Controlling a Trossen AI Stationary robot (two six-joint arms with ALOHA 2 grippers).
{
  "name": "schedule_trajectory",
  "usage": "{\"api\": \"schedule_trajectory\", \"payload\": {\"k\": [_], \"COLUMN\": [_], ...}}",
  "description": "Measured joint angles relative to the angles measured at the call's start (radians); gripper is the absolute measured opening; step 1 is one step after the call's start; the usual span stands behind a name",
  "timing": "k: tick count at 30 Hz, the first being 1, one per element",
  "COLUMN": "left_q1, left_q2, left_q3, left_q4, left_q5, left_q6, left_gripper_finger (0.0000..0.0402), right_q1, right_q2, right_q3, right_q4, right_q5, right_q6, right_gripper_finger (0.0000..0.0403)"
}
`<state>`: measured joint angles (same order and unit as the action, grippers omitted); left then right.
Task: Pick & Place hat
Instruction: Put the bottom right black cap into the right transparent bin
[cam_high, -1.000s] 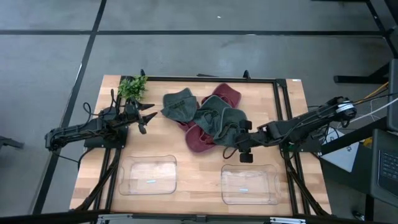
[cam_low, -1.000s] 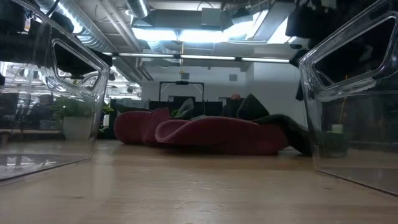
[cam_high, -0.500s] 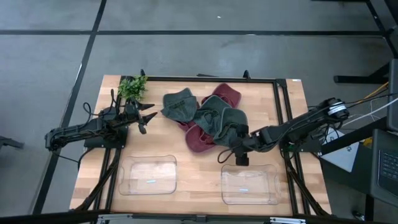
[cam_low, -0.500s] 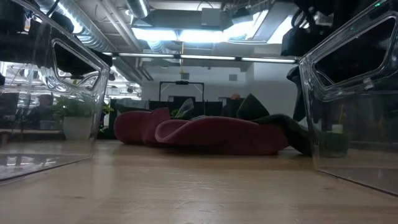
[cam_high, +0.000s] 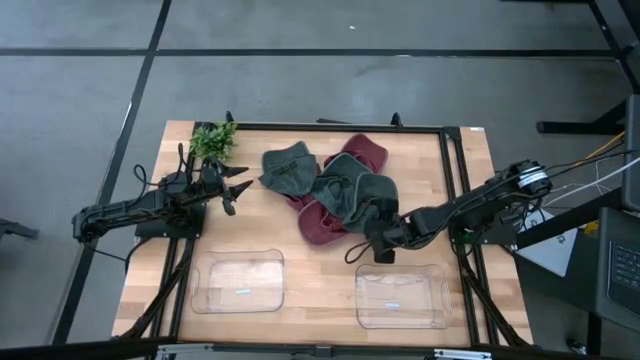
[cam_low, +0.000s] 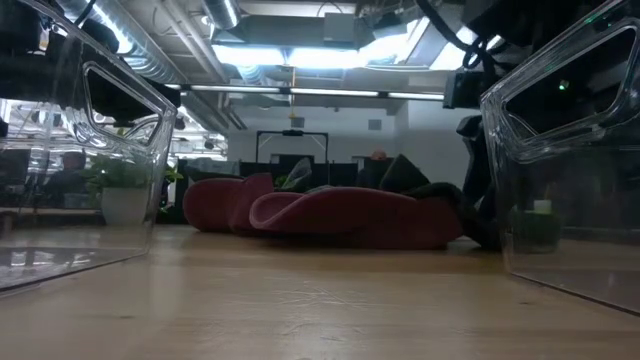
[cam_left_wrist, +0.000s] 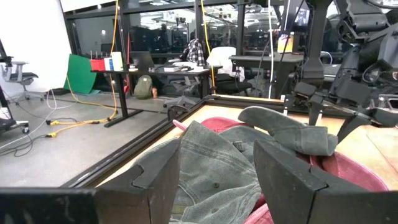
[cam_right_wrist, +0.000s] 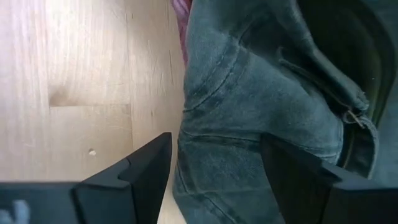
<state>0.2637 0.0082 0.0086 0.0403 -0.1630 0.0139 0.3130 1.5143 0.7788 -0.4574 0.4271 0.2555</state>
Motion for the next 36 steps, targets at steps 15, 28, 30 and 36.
{"api": "schedule_trajectory", "payload": {"k": [15,28,30,36], "left_q1": [0.0,0.0,0.0,0.0], "left_q2": [0.0,0.0,0.0,0.0], "left_q3": [0.0,0.0,0.0,0.0], "left_q4": [0.0,0.0,0.0,0.0], "left_q5": [0.0,0.0,0.0,0.0], "left_q6": [0.0,0.0,0.0,0.0], "left_gripper_finger": [0.0198,0.0198,0.0198,0.0198], "right_q1": [0.0,0.0,0.0,0.0], "right_q2": [0.03,0.03,0.03,0.03], "right_q3": [0.0,0.0,0.0,0.0], "right_q4": [0.035,0.033,0.033,0.033], "right_q5": [0.0,0.0,-0.002,-0.028], "right_q6": [0.003,0.005,0.006,0.005], "right_gripper_finger": [0.0118,0.0019,0.0009,0.0008]}}
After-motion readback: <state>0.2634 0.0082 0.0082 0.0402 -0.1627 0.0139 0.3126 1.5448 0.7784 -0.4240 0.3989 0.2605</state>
